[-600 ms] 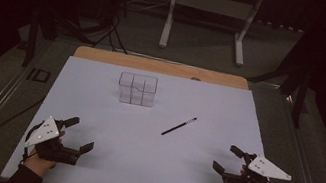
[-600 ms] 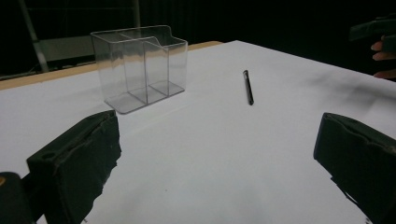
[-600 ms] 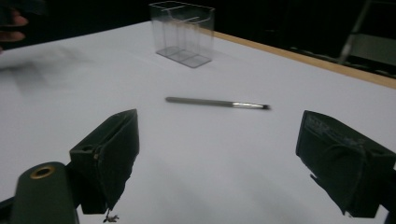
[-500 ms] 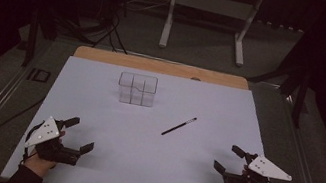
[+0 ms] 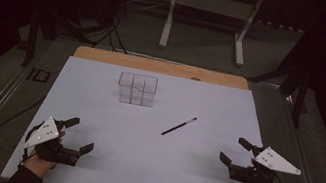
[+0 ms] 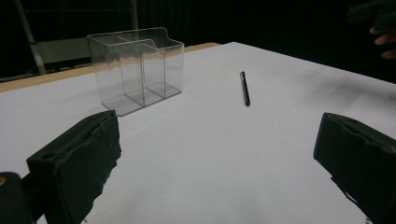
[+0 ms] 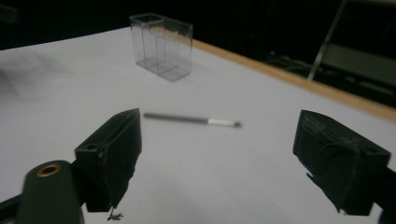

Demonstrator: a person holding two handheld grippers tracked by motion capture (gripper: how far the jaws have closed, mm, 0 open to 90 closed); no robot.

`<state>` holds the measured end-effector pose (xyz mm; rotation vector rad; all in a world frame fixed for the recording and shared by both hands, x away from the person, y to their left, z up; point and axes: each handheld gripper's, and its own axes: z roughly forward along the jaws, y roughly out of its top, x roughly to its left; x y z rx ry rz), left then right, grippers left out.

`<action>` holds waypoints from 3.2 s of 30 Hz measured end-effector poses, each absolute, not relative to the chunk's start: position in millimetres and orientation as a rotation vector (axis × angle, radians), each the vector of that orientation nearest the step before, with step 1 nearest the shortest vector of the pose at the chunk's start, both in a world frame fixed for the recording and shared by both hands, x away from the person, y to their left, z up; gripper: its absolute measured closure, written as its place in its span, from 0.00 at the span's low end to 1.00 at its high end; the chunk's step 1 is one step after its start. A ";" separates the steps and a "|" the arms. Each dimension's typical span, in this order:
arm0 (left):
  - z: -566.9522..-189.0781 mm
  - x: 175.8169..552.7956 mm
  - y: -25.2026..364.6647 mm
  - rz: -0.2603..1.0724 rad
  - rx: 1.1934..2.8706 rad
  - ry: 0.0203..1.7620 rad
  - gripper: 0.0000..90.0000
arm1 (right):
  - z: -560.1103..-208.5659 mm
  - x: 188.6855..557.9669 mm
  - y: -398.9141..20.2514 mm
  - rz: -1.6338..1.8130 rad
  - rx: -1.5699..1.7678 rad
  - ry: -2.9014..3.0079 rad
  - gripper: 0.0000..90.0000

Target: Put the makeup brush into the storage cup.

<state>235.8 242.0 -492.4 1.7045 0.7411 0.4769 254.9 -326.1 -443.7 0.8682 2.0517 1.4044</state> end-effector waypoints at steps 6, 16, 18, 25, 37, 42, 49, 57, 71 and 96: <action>-492.4 235.5 242.0 0.476 1.703 0.743 0.02 | -416.1 275.8 -321.9 1.314 0.818 2.242 0.16; -492.8 234.9 242.8 0.477 1.699 0.751 0.02 | -415.1 313.0 -314.4 1.207 0.737 2.496 0.16; -492.8 234.7 242.7 0.476 1.699 0.752 0.02 | -417.5 317.3 -312.1 1.209 0.730 2.525 0.16; -493.1 234.4 243.2 0.473 1.699 0.754 0.02 | -447.1 336.1 -293.1 1.173 0.613 2.731 0.16; -493.9 234.2 243.2 0.468 1.701 0.757 0.02 | -472.2 354.0 -278.8 0.957 0.491 2.974 0.16; -494.3 234.4 243.3 0.468 1.703 0.759 0.02 | -474.0 358.8 -270.8 0.842 0.351 3.036 0.17; -494.1 233.7 244.2 0.476 1.696 0.767 0.02 | -472.0 369.2 -258.7 0.642 0.255 3.119 0.19; -494.7 233.3 244.4 0.477 1.700 0.771 0.02 | -475.8 377.8 -248.2 0.464 0.149 3.198 0.20; -494.7 231.0 246.9 0.487 1.695 0.785 0.02 | -467.6 401.2 -235.4 0.237 -0.112 3.148 0.20; -495.9 220.9 254.9 0.504 1.675 0.836 0.02 | -461.3 439.8 -187.1 0.273 -0.548 3.035 0.19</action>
